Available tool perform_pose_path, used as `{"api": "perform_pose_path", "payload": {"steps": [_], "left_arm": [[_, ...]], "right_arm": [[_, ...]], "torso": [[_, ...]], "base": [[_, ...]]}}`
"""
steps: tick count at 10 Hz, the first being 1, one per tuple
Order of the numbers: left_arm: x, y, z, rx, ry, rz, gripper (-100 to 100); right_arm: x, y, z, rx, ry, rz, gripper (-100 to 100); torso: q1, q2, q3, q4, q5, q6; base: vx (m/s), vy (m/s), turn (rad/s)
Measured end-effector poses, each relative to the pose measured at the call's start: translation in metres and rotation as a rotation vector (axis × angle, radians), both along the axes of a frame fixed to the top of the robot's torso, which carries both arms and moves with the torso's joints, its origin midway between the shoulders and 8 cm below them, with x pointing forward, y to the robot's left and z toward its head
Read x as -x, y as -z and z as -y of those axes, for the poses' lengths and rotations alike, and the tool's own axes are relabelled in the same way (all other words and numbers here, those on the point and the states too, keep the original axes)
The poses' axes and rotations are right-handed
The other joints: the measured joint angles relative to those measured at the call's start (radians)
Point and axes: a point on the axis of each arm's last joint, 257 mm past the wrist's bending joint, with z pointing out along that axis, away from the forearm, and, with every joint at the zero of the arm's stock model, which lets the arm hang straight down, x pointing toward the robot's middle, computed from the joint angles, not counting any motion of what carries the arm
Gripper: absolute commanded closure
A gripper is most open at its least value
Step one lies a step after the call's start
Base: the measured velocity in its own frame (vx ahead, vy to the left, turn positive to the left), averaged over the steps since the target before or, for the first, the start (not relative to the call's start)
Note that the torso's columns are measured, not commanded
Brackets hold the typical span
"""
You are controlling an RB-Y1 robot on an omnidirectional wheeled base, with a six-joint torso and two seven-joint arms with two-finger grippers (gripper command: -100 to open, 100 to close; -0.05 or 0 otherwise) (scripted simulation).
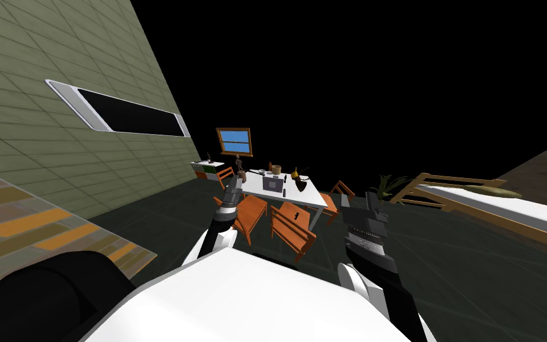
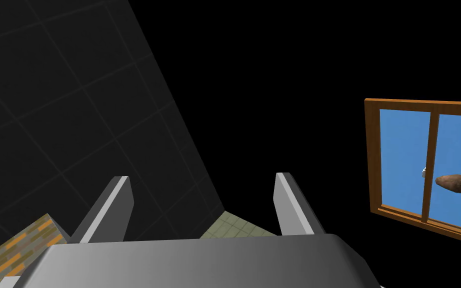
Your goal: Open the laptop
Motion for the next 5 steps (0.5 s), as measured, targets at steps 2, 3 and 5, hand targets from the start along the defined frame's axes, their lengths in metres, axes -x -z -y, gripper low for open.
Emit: {"api": "perform_pose_path", "payload": {"steps": [2,3,5], "left_arm": [[0.0,0.0,0.0,0.0,0.0,0.0,0],[0.0,-0.0001,0.0,0.0,0.0,0.0,0],[0.0001,-0.0001,0.0,0.0,0.0,0.0,0]], "right_arm": [[0.0,0.0,0.0,0.0,0.0,0.0,0],[0.0,-0.0001,0.0,0.0,0.0,0.0,0],[0.0001,-0.0001,0.0,0.0,0.0,0.0,0]], "torso": [[0.0,0.104,-0.209,0.105,0.0,0.0],[0.0,0.175,-0.351,0.176,0.0,0.0],[0.0,0.322,-0.644,0.322,0.0,0.0]], "base": [[0.0,0.0,0.0],[0.0,0.0,0.0],[0.0,0.0,0.0]]}}
